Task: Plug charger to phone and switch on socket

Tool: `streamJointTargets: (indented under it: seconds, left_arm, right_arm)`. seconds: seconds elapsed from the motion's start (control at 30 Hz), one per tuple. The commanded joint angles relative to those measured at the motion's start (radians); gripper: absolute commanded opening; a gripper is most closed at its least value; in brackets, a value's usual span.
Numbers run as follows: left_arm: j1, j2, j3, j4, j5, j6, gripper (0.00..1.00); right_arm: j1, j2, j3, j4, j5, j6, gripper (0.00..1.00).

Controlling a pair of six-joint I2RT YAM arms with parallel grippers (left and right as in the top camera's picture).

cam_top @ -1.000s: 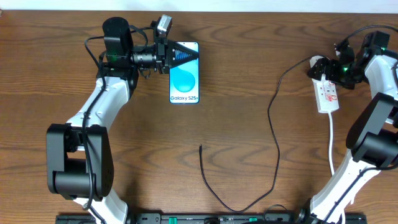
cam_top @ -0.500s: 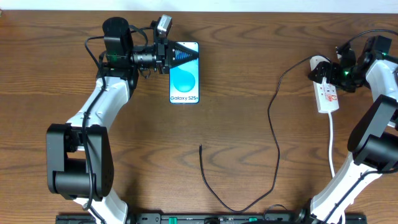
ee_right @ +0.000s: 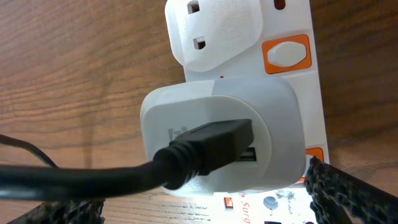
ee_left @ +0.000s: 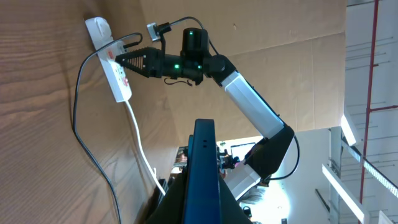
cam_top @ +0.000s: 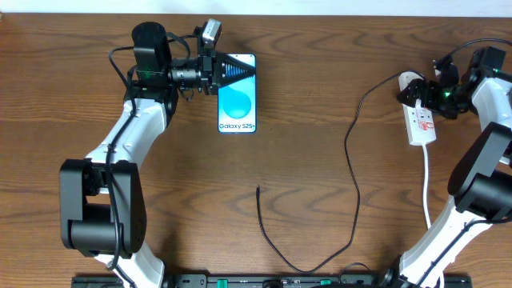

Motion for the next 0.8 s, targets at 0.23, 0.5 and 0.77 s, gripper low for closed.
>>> streamJointTargets:
  seconds: [0.23, 0.5, 0.77]
  left_arm:
    - [0.0, -0.021, 0.008, 0.008, 0.031, 0.006, 0.08]
    - [0.0, -0.021, 0.008, 0.008, 0.031, 0.006, 0.08]
    - [0.0, -0.021, 0.008, 0.008, 0.032, 0.006, 0.07]
  right_arm:
    - [0.039, 0.048, -0.054, -0.013, -0.252, 0.023, 0.99]
    - [0.047, 0.048, -0.054, -0.005, -0.312, 0.023, 0.99]
    - [0.057, 0.048, -0.054, -0.002, -0.307, 0.023, 0.99]
